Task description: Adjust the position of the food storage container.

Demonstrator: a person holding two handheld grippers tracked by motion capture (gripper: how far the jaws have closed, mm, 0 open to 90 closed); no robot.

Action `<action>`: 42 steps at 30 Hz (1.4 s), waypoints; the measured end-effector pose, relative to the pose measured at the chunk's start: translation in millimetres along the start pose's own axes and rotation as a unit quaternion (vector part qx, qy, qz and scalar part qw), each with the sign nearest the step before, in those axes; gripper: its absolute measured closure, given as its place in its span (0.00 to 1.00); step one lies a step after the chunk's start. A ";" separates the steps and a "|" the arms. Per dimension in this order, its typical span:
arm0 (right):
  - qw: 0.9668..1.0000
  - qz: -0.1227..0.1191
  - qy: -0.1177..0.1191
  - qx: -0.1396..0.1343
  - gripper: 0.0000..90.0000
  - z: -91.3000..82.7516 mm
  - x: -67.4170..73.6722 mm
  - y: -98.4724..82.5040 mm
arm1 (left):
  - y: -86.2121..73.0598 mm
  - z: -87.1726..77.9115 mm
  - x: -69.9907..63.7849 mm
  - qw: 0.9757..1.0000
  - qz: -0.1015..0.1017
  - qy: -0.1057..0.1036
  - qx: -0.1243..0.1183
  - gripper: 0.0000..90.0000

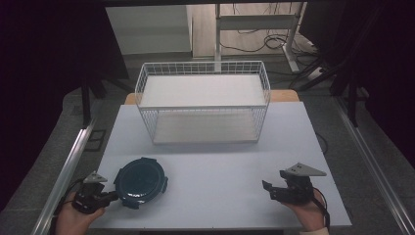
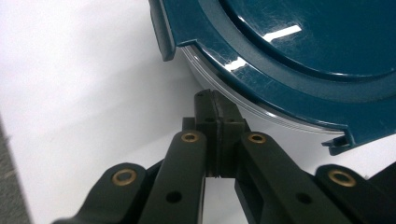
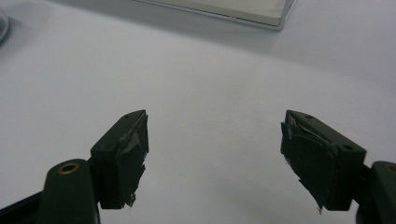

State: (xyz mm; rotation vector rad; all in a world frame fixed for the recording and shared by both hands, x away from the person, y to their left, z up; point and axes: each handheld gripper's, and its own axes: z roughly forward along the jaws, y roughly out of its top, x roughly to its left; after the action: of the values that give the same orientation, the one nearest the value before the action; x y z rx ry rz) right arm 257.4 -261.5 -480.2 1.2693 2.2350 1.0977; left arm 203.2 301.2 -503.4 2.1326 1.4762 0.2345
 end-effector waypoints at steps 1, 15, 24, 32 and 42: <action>1.000 0.000 0.000 0.000 0.25 0.0 0.1 0.1 | 2.4 1.7 -1.3 1.000 0.001 -0.003 0.001 1.00; 1.000 -0.002 0.001 0.003 0.25 0.0 -0.4 -0.3 | 33.6 20.1 -22.7 0.999 0.033 -0.014 0.010 1.00; 1.000 -0.002 0.001 0.003 0.25 -0.1 -0.8 -0.4 | 51.4 32.4 -38.7 0.998 0.052 -0.023 0.014 1.00; 1.000 -0.001 0.001 0.004 0.25 -0.4 -1.3 -0.4 | 64.1 43.3 -55.5 0.996 0.072 -0.042 0.020 1.00; 1.000 0.000 0.000 0.004 0.25 -0.9 -2.2 -0.8 | 67.7 43.9 -49.9 0.996 0.072 -0.044 0.004 1.00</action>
State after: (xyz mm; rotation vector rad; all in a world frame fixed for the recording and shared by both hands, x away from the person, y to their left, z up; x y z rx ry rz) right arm 257.6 -264.0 -480.4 1.2728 2.2412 1.0898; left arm 257.9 223.9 -498.0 2.2284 1.2778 0.1835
